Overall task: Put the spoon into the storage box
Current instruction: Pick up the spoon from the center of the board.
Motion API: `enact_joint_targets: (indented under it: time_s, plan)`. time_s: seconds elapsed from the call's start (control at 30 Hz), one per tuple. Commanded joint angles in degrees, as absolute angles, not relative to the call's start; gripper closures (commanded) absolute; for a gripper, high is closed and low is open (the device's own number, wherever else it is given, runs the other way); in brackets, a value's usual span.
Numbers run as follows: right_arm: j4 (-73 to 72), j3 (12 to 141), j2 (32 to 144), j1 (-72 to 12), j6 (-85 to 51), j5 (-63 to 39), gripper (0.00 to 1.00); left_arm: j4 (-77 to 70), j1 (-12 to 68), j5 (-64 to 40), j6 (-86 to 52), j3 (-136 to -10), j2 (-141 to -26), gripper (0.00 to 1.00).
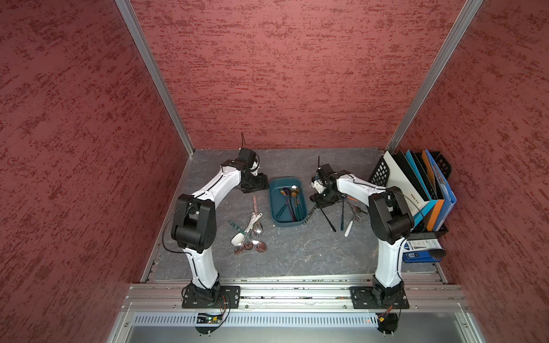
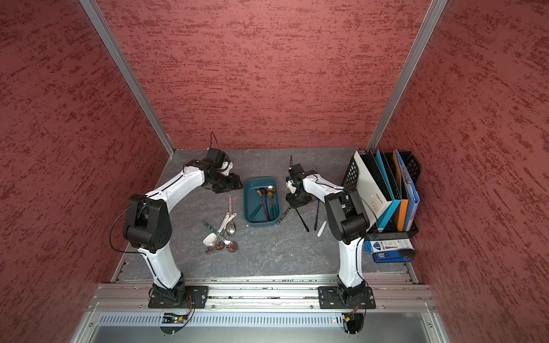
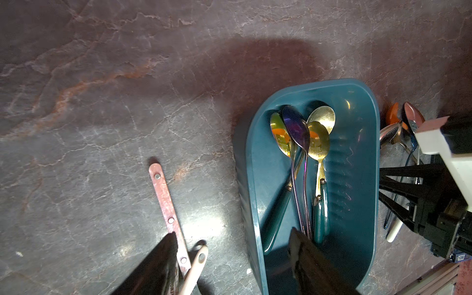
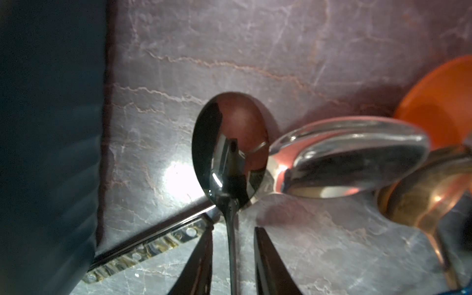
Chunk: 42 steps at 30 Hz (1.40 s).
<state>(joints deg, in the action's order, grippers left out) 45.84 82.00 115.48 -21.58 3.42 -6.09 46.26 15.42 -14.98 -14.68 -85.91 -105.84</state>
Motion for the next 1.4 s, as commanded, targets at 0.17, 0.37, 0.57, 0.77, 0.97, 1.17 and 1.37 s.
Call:
enact_joint_targets:
  time_s: [0.17, 0.37, 0.57, 0.77, 0.97, 1.17, 1.37]
  plan:
    - [45.22, 76.91, 116.0, -21.4, 2.48, -4.92, 0.7, 46.1, 14.86, -16.19, -14.3, -86.73, -105.29, 0.28]
    - [46.27, 78.34, 117.04, -21.45, 2.63, -5.44, 0.76, 46.32, 14.87, -16.19, -14.26, -87.01, -105.47, 0.28]
    - [48.38, 78.84, 117.42, -21.43, 3.83, -6.0, 0.89, 46.32, 14.56, -16.06, -14.15, -87.34, -105.47, 0.28]
    - [48.17, 78.75, 116.14, -21.44, 4.49, -6.76, 0.96, 46.09, 13.91, -16.25, -14.17, -87.19, -105.38, 0.28]
    - [46.85, 79.78, 113.09, -21.38, 4.35, -6.75, 0.99, 45.22, 12.84, -17.25, -14.77, -87.01, -105.19, 0.28]
    - [45.97, 81.24, 109.84, -21.39, 2.65, -8.49, 1.0, 44.66, 11.62, -18.05, -14.9, -86.86, -104.91, 0.28]
    - [48.82, 85.09, 107.6, -21.45, -1.69, -8.7, 1.0, 43.37, 9.99, -18.9, -15.29, -84.92, -103.81, 0.28]
